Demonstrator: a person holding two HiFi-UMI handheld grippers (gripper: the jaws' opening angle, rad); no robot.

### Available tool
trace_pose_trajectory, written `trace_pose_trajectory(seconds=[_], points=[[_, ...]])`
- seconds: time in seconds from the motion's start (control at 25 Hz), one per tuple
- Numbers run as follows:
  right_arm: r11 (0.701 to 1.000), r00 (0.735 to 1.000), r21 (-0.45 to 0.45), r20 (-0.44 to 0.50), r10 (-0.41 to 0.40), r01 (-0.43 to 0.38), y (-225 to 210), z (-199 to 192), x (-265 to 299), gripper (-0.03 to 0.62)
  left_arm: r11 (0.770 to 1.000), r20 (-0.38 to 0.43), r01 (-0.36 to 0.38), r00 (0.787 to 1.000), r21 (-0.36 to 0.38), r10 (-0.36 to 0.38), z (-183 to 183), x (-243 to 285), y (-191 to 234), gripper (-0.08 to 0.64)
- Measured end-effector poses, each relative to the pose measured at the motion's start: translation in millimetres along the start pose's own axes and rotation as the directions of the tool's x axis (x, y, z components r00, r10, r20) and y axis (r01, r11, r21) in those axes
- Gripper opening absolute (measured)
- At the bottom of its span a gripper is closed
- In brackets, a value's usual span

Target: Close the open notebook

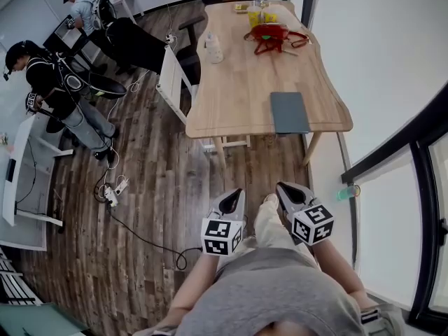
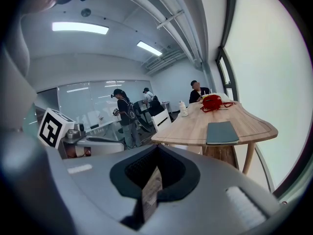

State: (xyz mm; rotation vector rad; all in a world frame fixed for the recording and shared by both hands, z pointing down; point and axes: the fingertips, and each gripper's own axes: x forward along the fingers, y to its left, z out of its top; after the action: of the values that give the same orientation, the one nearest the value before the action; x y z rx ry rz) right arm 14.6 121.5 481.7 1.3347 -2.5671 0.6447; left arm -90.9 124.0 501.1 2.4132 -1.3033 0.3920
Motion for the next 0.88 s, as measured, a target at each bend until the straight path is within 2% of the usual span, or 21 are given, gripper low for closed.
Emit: trace_pose_trajectory(seconds=[0.36, 0.88], points=[[0.999, 1.000, -0.051, -0.012, 0.010, -0.011, 11, -4, -5, -0.003, 1.000, 0.017, -0.001, 1.000, 0.003, 0.001, 3, -8, -1, 0.005], [0.999, 0.999, -0.041, 0.011, 0.030, -0.030, 21, -2, -5, -0.003, 1.000, 0.013, 0.003, 1.000, 0.011, -0.003, 2, -15, 0, 0.005]])
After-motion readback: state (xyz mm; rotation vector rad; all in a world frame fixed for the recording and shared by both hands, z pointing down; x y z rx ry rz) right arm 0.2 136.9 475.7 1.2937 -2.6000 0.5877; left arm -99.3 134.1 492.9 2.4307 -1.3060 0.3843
